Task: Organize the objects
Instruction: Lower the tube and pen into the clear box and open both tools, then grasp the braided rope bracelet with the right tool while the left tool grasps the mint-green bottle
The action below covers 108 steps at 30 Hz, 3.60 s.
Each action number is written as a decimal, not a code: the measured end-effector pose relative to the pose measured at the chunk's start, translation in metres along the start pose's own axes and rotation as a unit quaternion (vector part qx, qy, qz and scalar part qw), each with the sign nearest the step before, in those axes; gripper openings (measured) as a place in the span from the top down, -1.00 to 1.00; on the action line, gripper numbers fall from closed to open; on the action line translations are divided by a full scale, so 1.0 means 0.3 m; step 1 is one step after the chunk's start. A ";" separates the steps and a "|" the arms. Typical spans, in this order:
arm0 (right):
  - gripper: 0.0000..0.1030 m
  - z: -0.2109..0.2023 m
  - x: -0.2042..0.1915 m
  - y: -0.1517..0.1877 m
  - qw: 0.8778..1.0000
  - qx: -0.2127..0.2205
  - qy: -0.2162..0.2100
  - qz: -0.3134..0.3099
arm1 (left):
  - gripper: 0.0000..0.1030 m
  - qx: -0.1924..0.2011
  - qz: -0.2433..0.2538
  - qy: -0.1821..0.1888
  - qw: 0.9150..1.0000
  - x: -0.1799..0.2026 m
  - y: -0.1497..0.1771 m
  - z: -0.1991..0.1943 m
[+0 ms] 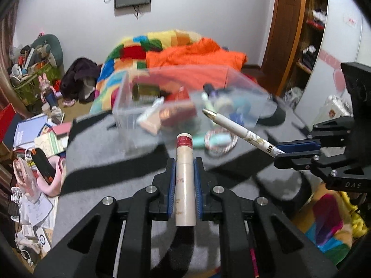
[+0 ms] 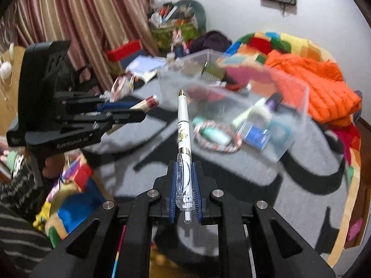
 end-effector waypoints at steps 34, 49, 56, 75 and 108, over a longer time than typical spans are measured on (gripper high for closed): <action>0.77 0.194 0.328 -0.250 0.989 0.005 0.106 0.105 | 0.72 -0.065 -0.014 0.036 0.997 -0.009 -0.361 0.351; 0.76 0.191 0.288 -0.238 0.988 -0.013 0.142 0.063 | 0.71 -0.065 0.021 0.033 0.997 0.061 -0.342 0.341; 0.69 0.059 0.242 -0.227 0.991 0.032 0.108 0.073 | 0.38 -0.023 0.026 0.016 0.999 0.058 -0.317 0.222; 0.39 0.250 0.165 -0.070 0.991 -0.041 0.112 0.068 | -0.31 -0.010 0.017 -0.034 0.999 -0.041 -0.097 0.112; 0.79 -0.006 0.297 0.045 0.988 0.039 0.085 0.124 | -0.63 -0.140 -0.023 -0.015 0.990 0.112 -0.104 0.409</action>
Point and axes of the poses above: each gripper's, at about its wrist camera, not at the fingertips, and z roughly the way its jaws point, x to its right, y to its underside, the point moved 1 cm from there along z, roughly the way its jaws point, and after that the axes turned 2 degrees about x, right-handed, at the moved point
